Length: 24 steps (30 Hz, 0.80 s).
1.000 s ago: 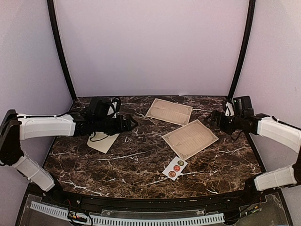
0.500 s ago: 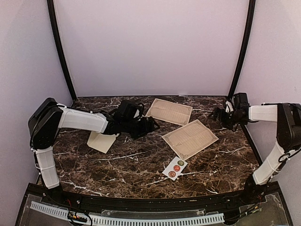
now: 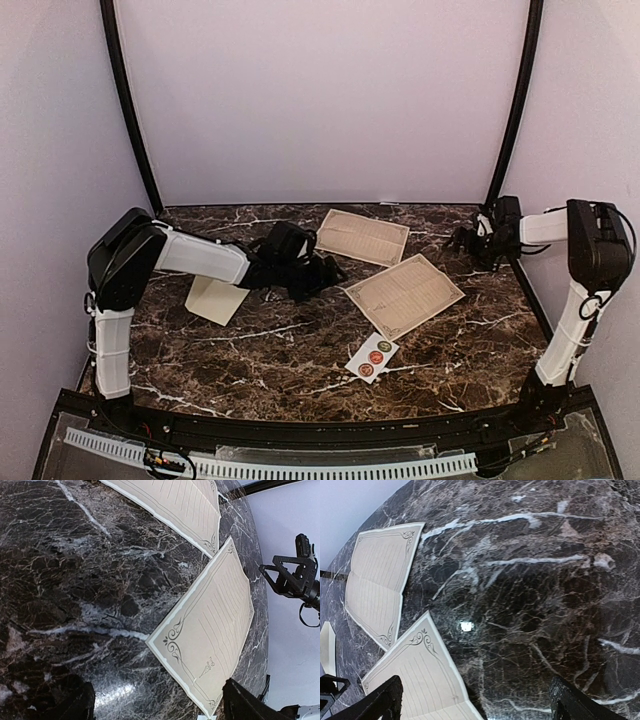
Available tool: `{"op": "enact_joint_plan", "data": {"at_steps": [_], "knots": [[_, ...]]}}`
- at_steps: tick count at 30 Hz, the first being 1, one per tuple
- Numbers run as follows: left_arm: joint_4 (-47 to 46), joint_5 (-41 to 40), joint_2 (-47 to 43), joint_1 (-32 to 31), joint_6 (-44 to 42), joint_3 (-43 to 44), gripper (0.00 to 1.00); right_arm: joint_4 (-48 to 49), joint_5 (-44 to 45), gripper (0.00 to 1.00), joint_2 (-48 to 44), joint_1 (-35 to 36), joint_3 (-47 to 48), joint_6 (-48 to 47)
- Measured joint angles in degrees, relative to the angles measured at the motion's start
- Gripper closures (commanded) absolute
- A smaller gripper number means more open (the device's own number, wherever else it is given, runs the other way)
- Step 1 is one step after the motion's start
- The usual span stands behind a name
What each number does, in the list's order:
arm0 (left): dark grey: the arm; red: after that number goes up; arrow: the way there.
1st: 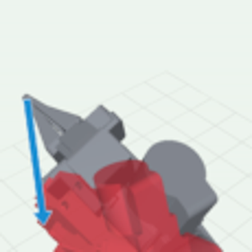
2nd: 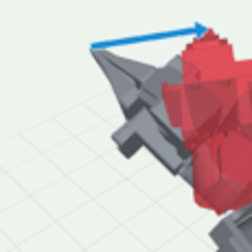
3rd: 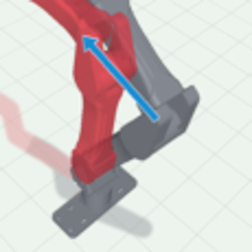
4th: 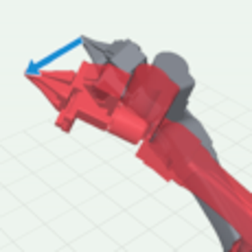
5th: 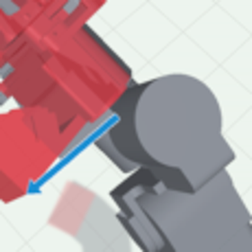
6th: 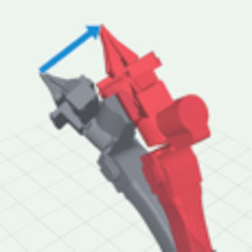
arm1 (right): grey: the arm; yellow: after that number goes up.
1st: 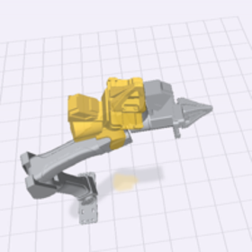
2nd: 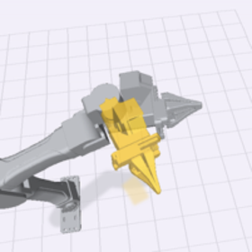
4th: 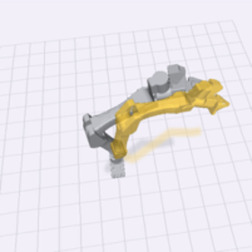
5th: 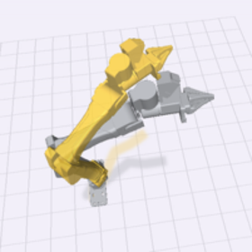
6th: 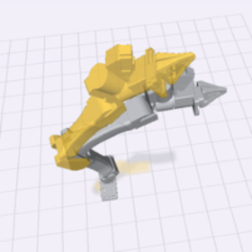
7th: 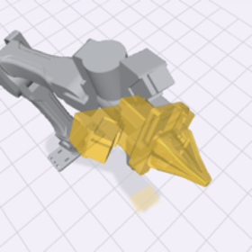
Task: Place the letter into the envelope and seal it
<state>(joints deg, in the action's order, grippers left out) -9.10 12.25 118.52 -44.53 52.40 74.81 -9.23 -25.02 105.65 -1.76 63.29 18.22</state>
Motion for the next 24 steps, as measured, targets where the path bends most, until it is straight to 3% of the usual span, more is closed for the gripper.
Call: {"op": "enact_joint_plan", "data": {"at_steps": [8,14,24], "knots": [[-0.26,0.9,1.46,0.0,1.05,0.13,0.2,-1.46,-2.4,0.05,4.07,-1.95,3.26,-2.47],[-1.81,2.69,2.4,0.0,2.12,0.17,0.27,-2.38,-7.91,0.13,5.38,-1.84,3.56,-4.07],[-4.66,5.14,3.8,-0.66,2.75,0.26,0.3,-0.85,-12.46,0.22,4.13,0.04,-0.9,-5.38]]}}
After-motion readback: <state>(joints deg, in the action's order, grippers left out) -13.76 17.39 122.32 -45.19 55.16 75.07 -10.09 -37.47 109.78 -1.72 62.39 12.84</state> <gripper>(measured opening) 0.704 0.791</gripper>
